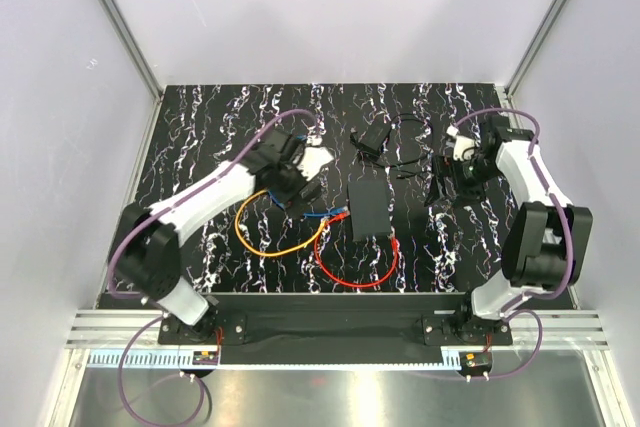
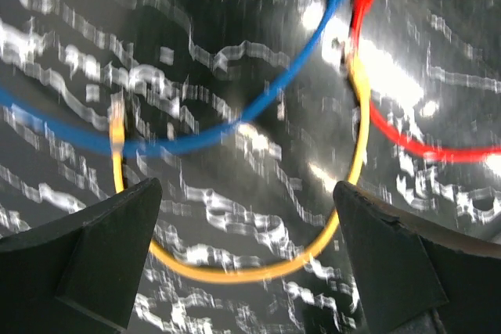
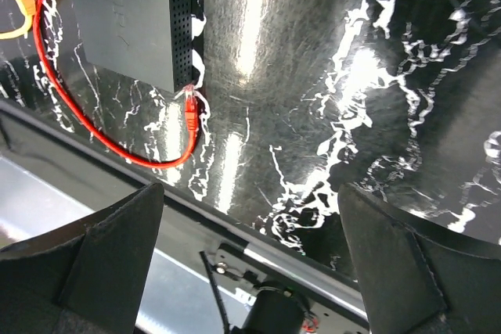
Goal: Insert the plug into the switch port
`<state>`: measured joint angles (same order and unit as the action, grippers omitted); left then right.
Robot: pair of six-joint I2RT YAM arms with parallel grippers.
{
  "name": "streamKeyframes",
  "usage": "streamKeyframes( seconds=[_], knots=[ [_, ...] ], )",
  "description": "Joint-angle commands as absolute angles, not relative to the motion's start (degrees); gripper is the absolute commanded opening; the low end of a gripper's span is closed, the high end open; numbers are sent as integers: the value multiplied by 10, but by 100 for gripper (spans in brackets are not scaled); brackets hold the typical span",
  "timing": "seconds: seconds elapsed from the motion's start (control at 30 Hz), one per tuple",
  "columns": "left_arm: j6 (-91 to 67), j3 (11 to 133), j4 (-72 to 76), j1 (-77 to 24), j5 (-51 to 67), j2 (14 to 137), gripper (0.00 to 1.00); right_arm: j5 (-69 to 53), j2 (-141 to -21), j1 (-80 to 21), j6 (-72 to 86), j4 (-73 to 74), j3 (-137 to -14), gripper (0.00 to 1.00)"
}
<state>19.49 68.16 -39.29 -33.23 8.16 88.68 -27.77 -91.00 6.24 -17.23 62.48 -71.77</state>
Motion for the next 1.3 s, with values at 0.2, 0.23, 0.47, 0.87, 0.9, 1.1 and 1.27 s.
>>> streamKeyframes(
  seconds=[0.2, 0.23, 0.47, 0.87, 0.9, 1.1, 1.27],
  knots=[
    [208, 759, -307, -429, 21, 1014, 99, -330, -967, 47, -97, 595, -727, 92],
    [210, 759, -300, -437, 5, 1022, 99, -331, -972, 47, -91, 588, -726, 91],
    [216, 789, -307, -461, 17, 1087, 99, -358, -999, 38, -51, 552, -722, 88],
    [229, 767, -326, -461, -47, 1135, 81, -373, -1037, 15, -4, 487, -709, 85],
    [231, 765, -327, -461, -48, 1134, 76, -374, -1039, 14, 10, 486, -709, 84],
    [232, 714, -354, -432, -33, 1092, 55, -379, -1060, -18, 14, 478, -712, 80],
    [243, 644, -359, -370, -26, 1048, 50, -389, -1084, -44, 23, 466, -711, 79]
  ],
)
